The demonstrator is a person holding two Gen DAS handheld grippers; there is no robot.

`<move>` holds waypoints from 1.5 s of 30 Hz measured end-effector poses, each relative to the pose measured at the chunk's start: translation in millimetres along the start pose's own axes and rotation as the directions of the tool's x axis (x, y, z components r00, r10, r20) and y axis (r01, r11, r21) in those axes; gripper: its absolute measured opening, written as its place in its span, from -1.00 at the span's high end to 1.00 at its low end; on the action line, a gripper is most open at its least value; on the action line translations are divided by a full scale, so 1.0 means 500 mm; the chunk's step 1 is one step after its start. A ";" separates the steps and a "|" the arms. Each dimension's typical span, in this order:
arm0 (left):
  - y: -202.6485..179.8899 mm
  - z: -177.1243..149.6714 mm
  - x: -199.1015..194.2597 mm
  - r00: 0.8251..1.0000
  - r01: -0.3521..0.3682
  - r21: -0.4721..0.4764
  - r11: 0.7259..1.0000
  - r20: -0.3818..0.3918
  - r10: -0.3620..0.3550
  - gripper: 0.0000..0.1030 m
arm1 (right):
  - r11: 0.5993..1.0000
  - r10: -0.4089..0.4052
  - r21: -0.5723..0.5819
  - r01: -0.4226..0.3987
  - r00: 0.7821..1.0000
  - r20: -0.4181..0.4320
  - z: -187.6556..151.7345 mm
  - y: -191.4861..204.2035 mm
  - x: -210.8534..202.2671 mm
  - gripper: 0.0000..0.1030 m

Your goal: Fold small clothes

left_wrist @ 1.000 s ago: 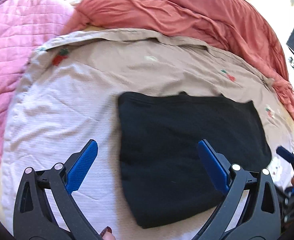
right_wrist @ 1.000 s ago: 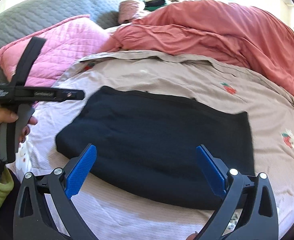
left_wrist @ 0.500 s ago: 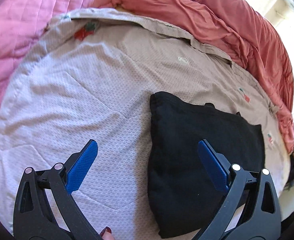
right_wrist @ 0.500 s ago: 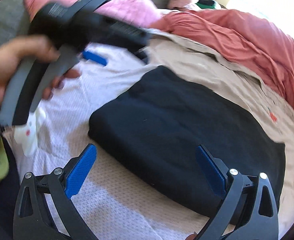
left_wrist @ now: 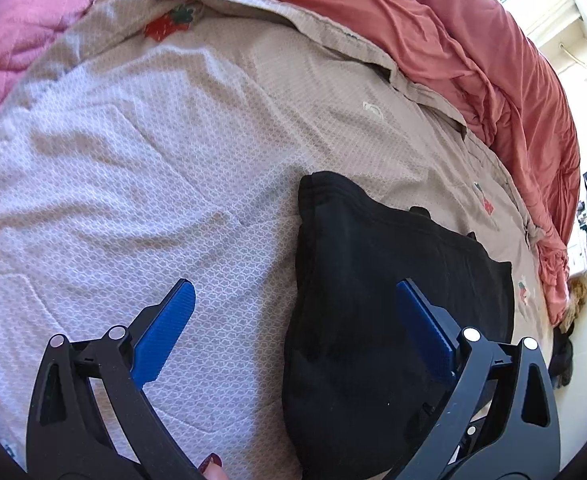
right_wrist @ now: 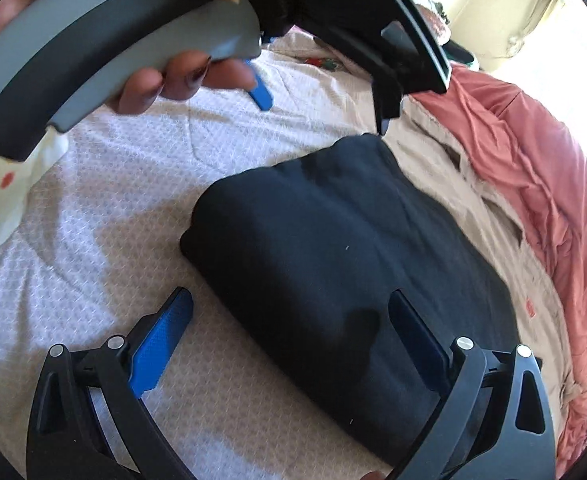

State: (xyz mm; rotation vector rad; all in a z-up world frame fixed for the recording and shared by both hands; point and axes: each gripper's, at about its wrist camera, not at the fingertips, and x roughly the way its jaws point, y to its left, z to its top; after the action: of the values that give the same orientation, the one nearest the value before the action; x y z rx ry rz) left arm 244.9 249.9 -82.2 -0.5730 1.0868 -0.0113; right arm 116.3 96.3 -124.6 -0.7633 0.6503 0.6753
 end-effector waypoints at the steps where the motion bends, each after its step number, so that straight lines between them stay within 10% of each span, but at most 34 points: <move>1: 0.003 0.000 0.002 1.000 0.005 -0.009 1.000 -0.004 -0.005 -0.81 | 1.000 -0.008 -0.001 0.008 1.000 0.002 0.002 0.001 0.001 -0.89; 7: 0.014 0.000 0.004 1.000 0.017 -0.042 0.999 -0.007 -0.017 -0.81 | 0.996 -0.079 -0.027 0.080 0.997 0.026 0.005 0.005 0.008 -0.60; 14: 0.019 -0.002 0.011 0.999 0.028 -0.058 0.998 -0.019 -0.029 -0.81 | 0.999 -0.014 0.034 0.012 0.999 0.048 0.003 -0.018 -0.010 0.58; 33: 0.001 -0.030 0.073 0.927 0.347 -0.245 0.905 -0.059 -0.371 -0.80 | 0.944 0.128 0.283 -0.168 0.980 0.154 -0.015 -0.144 -0.090 0.73; 38: -0.017 -0.037 0.070 0.893 0.430 -0.254 0.867 -0.026 -0.450 -0.04 | 0.946 0.139 0.273 -0.175 0.979 0.147 -0.013 -0.127 -0.088 0.73; 45: -0.053 -0.036 0.031 0.900 0.434 -0.170 0.885 0.032 -0.435 0.59 | 0.938 0.130 0.298 -0.177 0.977 0.171 -0.022 -0.140 -0.102 0.73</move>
State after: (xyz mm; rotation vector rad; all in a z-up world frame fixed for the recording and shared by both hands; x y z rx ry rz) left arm 244.2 214.9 -89.3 -0.9682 0.9514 -0.3138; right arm 133.9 34.0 -65.6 -0.3671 0.6646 0.7435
